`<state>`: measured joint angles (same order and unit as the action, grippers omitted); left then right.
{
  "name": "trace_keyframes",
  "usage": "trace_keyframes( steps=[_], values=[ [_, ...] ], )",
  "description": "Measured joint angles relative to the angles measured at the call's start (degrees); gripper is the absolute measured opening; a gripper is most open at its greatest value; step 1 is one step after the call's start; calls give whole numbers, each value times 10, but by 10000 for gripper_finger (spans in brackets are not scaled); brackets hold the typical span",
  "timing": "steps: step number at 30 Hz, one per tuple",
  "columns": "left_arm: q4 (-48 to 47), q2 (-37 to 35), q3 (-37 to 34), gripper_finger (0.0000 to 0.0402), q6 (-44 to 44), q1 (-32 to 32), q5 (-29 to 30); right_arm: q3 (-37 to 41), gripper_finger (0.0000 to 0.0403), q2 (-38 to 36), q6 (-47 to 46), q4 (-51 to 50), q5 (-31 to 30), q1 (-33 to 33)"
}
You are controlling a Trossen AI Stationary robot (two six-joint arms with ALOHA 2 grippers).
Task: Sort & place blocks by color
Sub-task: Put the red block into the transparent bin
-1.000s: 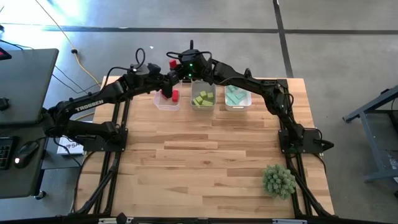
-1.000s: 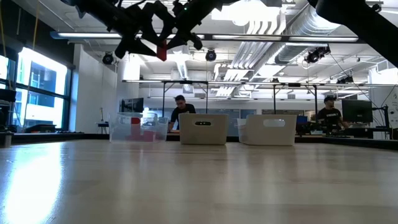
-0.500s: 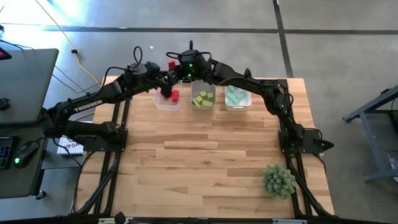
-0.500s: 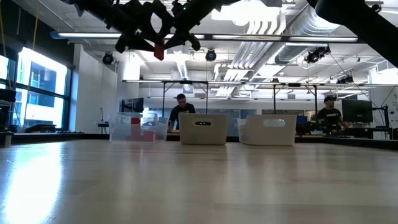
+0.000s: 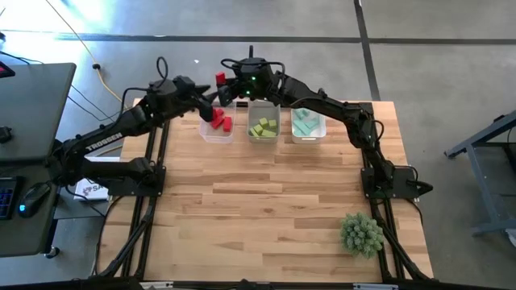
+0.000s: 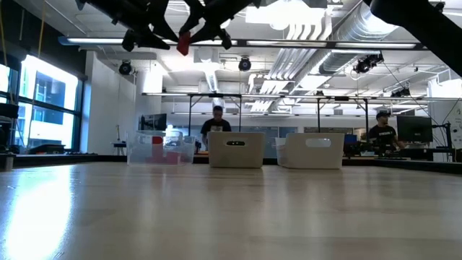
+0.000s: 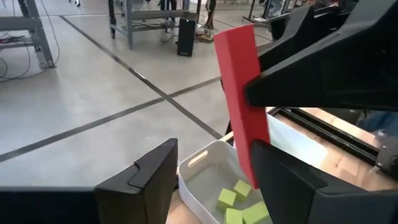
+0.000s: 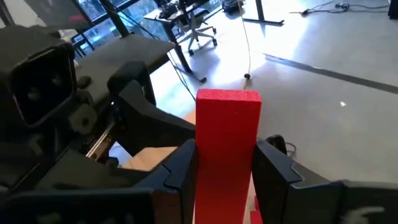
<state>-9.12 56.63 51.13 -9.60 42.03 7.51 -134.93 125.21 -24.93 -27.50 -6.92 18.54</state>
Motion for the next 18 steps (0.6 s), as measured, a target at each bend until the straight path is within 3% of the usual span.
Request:
trace_keyframes(
  steps=[18],
  values=[
    [-1, 0, 0, 196, -68, 2, -44, 0, 98, 0, -2, 20, -25, -6]
  ],
)
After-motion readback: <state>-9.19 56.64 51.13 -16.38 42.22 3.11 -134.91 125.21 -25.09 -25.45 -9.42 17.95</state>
